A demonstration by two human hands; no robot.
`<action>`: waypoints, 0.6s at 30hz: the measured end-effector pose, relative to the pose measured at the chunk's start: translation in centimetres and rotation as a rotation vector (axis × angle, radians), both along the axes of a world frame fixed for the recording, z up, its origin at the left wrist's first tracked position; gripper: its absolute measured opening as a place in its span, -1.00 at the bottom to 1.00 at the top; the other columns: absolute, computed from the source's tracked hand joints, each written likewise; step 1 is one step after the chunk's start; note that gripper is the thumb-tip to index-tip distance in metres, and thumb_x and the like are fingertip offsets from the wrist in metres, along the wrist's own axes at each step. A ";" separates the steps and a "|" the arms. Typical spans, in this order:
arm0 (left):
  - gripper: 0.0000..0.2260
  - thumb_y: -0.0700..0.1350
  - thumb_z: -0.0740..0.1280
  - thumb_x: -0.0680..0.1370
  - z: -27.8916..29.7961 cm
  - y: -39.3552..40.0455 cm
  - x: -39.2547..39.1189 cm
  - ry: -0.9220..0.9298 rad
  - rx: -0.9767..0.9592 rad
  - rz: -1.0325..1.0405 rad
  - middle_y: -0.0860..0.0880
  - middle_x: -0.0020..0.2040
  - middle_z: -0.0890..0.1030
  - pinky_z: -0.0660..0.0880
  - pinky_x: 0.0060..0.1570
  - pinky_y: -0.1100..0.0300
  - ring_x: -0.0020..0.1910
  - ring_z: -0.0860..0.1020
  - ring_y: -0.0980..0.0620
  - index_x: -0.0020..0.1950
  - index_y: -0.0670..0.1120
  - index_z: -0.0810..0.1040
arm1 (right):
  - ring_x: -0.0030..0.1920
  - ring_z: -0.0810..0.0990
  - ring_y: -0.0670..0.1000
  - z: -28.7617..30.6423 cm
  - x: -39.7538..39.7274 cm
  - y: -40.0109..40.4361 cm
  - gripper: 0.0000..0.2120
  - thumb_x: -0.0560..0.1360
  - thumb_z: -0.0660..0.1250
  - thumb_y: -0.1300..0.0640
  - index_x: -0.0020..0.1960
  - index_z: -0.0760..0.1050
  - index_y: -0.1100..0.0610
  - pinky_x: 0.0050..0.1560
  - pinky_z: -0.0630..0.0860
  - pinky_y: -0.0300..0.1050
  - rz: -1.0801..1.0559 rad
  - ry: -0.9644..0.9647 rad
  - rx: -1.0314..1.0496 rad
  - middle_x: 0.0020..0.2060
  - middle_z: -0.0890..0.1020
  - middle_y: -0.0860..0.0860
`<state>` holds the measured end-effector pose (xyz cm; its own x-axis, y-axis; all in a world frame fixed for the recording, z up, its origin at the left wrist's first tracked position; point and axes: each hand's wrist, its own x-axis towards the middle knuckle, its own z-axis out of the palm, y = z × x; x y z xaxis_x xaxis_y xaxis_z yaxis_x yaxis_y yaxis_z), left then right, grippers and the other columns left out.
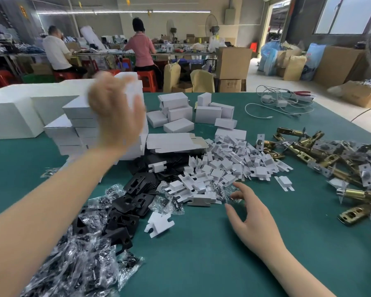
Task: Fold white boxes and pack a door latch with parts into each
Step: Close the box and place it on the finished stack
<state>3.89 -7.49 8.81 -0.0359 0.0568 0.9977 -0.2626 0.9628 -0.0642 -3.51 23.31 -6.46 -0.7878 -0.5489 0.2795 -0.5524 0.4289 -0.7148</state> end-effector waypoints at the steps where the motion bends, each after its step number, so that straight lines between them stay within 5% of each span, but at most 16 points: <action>1: -0.57 -0.36 0.32 0.41 -0.6 1.3 -1.4 -0.177 -0.095 0.016 -0.15 0.04 0.45 0.18 -0.07 0.08 0.04 0.31 -0.08 0.21 -0.08 0.34 | 0.11 0.41 -0.42 0.0 0.0 0.0 -0.50 0.53 0.34 -0.02 0.42 0.28 -0.18 0.01 0.37 -0.28 0.003 0.022 0.013 0.04 0.48 -0.39; 4: -0.54 -0.41 0.22 0.44 -4.0 2.6 -5.1 -0.801 -0.136 0.145 -0.12 0.10 0.45 0.28 -0.02 0.08 0.08 0.35 -0.09 0.27 -0.05 0.39 | 0.10 0.42 -0.37 0.1 -0.1 0.0 -0.53 0.53 0.33 -0.02 0.40 0.30 -0.19 0.00 0.33 -0.34 0.017 0.038 0.042 0.04 0.47 -0.38; 7: -0.52 -0.27 0.18 0.59 -6.9 1.6 -7.3 -1.193 0.204 0.287 -0.10 0.47 0.29 0.31 0.34 -0.01 0.41 0.28 -0.13 0.50 -0.04 0.25 | 0.09 0.40 -0.37 -0.1 -0.3 0.1 -0.53 0.53 0.32 -0.03 0.40 0.30 -0.20 0.01 0.32 -0.35 0.032 0.041 0.059 0.03 0.46 -0.38; 10: -0.50 -0.13 0.12 0.63 -8.5 0.4 -7.7 -1.417 0.580 0.332 -0.14 0.53 0.23 0.34 0.35 -0.06 0.46 0.26 -0.16 0.56 -0.05 0.10 | 0.09 0.39 -0.38 -0.3 -0.5 0.0 -0.53 0.53 0.32 -0.04 0.40 0.29 -0.21 0.01 0.32 -0.36 0.042 0.042 0.067 0.03 0.44 -0.41; 13: -0.71 -0.12 0.09 0.64 -9.1 0.1 -7.3 -1.469 0.604 0.352 -0.11 0.31 0.48 0.47 0.03 0.04 0.24 0.46 -0.15 0.35 -0.03 0.36 | 0.10 0.40 -0.31 -0.4 -0.6 0.0 -0.53 0.53 0.31 -0.05 0.41 0.28 -0.20 0.03 0.34 -0.32 0.055 0.058 0.082 0.02 0.42 -0.40; 15: -0.82 -0.15 0.08 0.65 -8.8 0.2 -7.2 -1.421 0.522 0.396 -0.10 0.17 0.54 0.37 -0.17 0.14 0.11 0.50 -0.12 0.13 -0.02 0.45 | 0.11 0.41 -0.29 -0.4 -0.6 -0.1 -0.52 0.53 0.30 -0.05 0.42 0.28 -0.19 0.04 0.35 -0.30 0.058 0.068 0.084 0.03 0.43 -0.38; 18: -0.79 -0.26 0.11 0.61 -8.1 0.4 -7.1 -1.319 0.529 0.401 -0.08 0.01 0.52 0.36 -0.23 0.14 -0.07 0.45 -0.10 0.04 -0.01 0.47 | 0.11 0.41 -0.30 -0.5 -0.8 0.0 -0.53 0.53 0.31 -0.04 0.41 0.29 -0.18 0.04 0.35 -0.29 0.066 0.069 0.078 0.01 0.41 -0.42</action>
<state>-3.17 -7.04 0.74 -0.8386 -0.5283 0.1329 -0.5434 0.8285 -0.1353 -4.30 23.26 -7.00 -0.7299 -0.6208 0.2863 -0.6277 0.4427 -0.6403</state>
